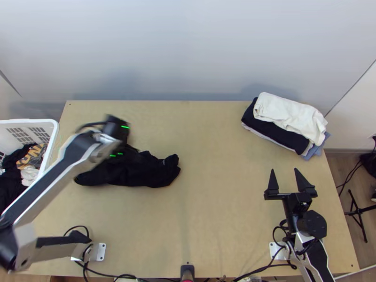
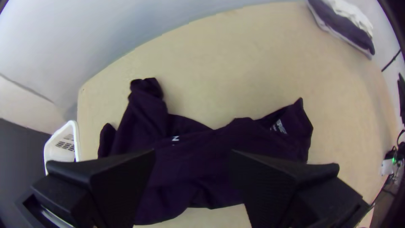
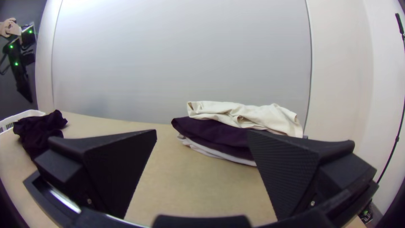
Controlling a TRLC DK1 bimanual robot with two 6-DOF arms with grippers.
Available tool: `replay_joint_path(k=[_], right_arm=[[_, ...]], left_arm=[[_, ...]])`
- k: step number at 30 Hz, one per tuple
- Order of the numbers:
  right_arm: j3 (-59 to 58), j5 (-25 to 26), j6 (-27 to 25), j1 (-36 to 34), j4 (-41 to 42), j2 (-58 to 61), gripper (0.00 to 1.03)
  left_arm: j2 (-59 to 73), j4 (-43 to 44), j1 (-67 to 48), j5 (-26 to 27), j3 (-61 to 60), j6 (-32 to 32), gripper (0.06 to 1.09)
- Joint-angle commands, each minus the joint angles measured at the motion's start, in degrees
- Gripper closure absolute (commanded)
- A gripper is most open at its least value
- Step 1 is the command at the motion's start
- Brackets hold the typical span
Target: Fold the t-shirt
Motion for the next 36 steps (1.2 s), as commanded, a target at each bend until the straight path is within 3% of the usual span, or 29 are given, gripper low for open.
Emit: replay_joint_path(k=[1,12,15,16,31,34,36], right_arm=[[0.0,0.0,0.0,0.0,0.0,0.0,0.04],[0.0,0.0,0.0,0.0,0.0,0.1,0.04],[0.0,0.0,0.0,0.0,0.0,0.0,0.04],[0.0,0.0,0.0,0.0,0.0,0.0,0.04],[0.0,0.0,0.0,0.0,0.0,0.0,0.04],[0.0,0.0,0.0,0.0,0.0,0.0,0.04],[0.0,0.0,0.0,0.0,0.0,0.0,0.04]], left_arm=[[12.1,-3.6,-15.1,-8.8,7.8,-4.0,0.23],[24.9,-8.2,-22.3,-14.4,14.9,-9.4,0.25],[25.3,-7.9,-22.5,-17.7,14.8,-10.6,0.68],[25.2,-7.9,-22.4,-17.7,14.8,-10.4,0.78],[22.1,-7.8,-20.3,-18.9,6.5,-9.0,0.76],[20.9,-7.0,-20.3,-19.1,5.6,-9.1,1.04],[18.9,-6.9,-20.2,-19.2,4.8,-8.5,1.05]])
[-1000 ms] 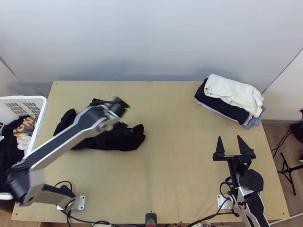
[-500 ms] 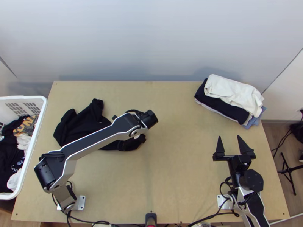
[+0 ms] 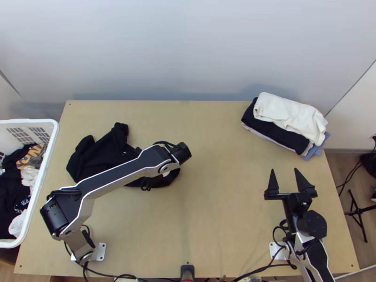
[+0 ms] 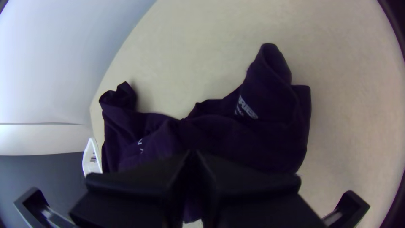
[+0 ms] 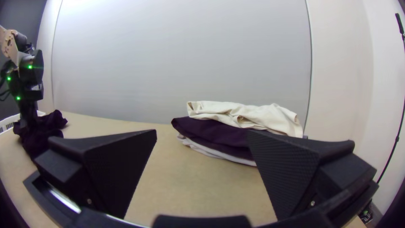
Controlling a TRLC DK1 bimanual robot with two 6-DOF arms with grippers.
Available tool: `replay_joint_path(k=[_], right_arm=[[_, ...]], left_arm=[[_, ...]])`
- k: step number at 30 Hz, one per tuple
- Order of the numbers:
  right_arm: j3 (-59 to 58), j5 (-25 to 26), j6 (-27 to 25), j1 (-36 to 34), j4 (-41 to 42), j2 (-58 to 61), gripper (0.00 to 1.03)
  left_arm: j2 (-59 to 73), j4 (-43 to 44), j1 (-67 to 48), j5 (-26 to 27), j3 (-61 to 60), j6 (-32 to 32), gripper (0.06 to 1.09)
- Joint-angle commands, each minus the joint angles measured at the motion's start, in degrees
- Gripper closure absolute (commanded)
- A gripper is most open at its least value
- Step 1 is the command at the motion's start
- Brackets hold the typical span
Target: Fold the t-shirt
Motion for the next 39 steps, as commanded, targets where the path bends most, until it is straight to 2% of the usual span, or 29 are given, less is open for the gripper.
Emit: replay_joint_path(k=[1,6,13,18,24,28,39], right_arm=[[0.0,0.0,0.0,0.0,0.0,0.0,0.04],[0.0,0.0,0.0,0.0,0.0,0.0,0.04],[0.0,0.0,0.0,0.0,0.0,0.0,0.04],[0.0,0.0,0.0,0.0,0.0,0.0,0.04],[0.0,0.0,0.0,0.0,0.0,0.0,0.04],[0.0,0.0,0.0,0.0,0.0,0.0,0.04],[0.0,0.0,0.0,0.0,0.0,0.0,0.04]], left_arm=[[-3.9,0.8,0.0,-0.5,-2.6,0.9,1.05],[-11.4,0.8,2.5,-1.1,-1.4,2.0,1.05],[-24.4,-0.4,16.4,-0.3,-7.5,8.8,1.05],[-33.6,-0.7,25.3,4.0,-18.4,14.4,1.05],[-41.9,-4.5,29.0,9.8,-29.5,15.6,1.04],[-46.7,-6.6,30.1,10.2,-35.9,17.6,1.04],[-57.0,-9.6,32.0,18.7,-41.7,23.4,1.05]])
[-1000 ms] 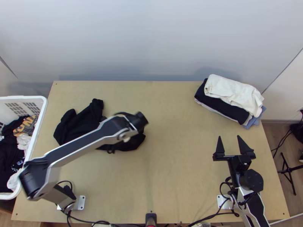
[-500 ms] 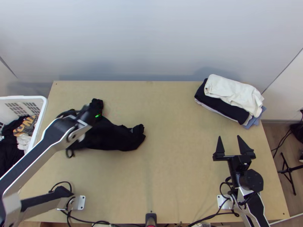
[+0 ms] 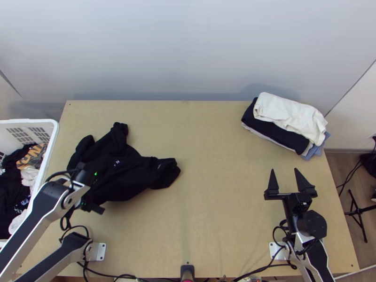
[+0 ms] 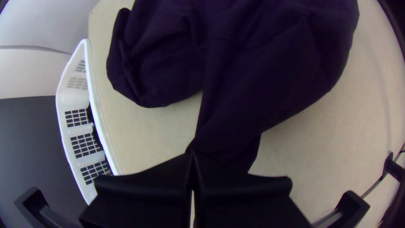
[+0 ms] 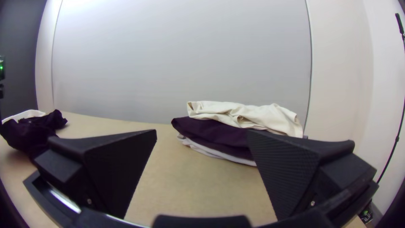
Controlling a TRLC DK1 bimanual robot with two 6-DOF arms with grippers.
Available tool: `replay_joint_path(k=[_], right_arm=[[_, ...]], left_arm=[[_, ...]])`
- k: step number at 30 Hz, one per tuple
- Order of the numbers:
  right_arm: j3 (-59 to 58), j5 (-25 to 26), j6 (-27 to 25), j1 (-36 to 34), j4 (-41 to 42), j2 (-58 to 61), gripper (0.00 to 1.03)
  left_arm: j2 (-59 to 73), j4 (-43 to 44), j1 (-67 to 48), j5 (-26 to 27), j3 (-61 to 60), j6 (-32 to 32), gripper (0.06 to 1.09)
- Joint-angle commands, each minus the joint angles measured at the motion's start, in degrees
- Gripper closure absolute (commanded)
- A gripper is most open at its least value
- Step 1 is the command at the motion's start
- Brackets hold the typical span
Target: Fold the t-shirt
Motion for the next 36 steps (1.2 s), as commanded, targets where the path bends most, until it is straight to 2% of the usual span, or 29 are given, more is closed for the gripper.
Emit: replay_joint_path(k=[1,6,15,18,21,27,30,34,36], right_arm=[[0.0,0.0,0.0,0.0,0.0,0.0,0.04],[0.0,0.0,0.0,0.0,0.0,0.0,0.04],[0.0,0.0,0.0,0.0,0.0,0.0,0.04],[0.0,0.0,0.0,0.0,0.0,0.0,0.04],[0.0,0.0,0.0,0.0,0.0,0.0,0.04],[0.0,0.0,0.0,0.0,0.0,0.0,0.04],[0.0,0.0,0.0,0.0,0.0,0.1,0.04],[0.0,0.0,0.0,0.0,0.0,0.0,0.04],[0.0,0.0,0.0,0.0,0.0,0.0,0.04]], left_arm=[[-6.3,-2.1,0.2,5.3,-2.8,2.9,1.04],[-5.9,-2.3,-0.8,6.5,-2.7,3.0,1.04],[-6.4,-1.8,0.3,6.5,-4.9,7.5,1.04],[-6.0,2.8,0.4,6.6,-3.7,7.0,1.04],[-4.5,7.9,0.4,6.6,-1.6,5.3,0.98],[2.0,14.4,4.3,6.5,0.5,6.3,0.99],[5.8,20.0,10.0,6.6,2.5,9.5,0.99],[15.3,23.9,15.7,7.2,9.8,11.5,0.99],[19.0,23.9,16.8,7.3,14.4,11.4,1.05]])
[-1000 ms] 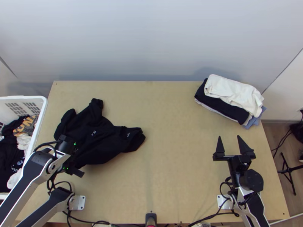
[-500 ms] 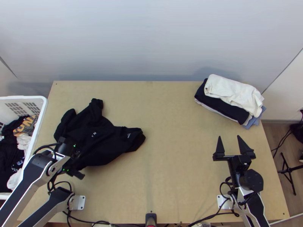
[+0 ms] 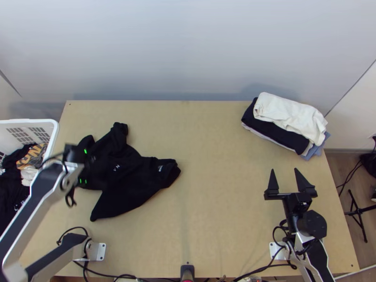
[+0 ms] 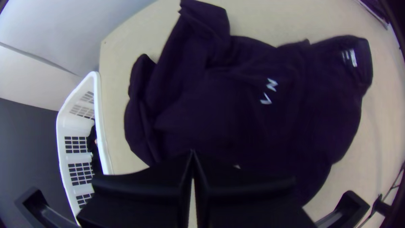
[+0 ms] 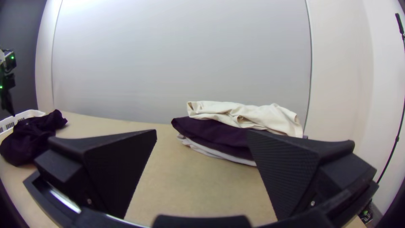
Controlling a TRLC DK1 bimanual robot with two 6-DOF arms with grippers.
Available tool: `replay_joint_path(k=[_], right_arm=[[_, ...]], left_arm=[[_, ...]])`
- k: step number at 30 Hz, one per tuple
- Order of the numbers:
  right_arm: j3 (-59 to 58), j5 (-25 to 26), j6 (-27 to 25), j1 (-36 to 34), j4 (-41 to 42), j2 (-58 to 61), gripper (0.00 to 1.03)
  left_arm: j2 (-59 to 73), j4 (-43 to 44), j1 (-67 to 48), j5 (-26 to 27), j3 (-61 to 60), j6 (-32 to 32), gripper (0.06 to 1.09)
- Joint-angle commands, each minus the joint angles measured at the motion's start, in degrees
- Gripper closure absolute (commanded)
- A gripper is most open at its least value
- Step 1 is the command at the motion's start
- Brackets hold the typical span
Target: Fold the t-shirt
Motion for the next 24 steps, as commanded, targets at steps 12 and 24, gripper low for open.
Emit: replay_joint_path(k=[12,24], right_arm=[[0.0,0.0,0.0,0.0,0.0,0.0,0.04],[0.0,0.0,0.0,0.0,0.0,0.0,0.04]], left_arm=[[14.0,-2.0,3.1,9.3,25.2,-10.7,0.42],[23.0,-5.4,16.2,11.1,41.5,-28.3,0.20]])
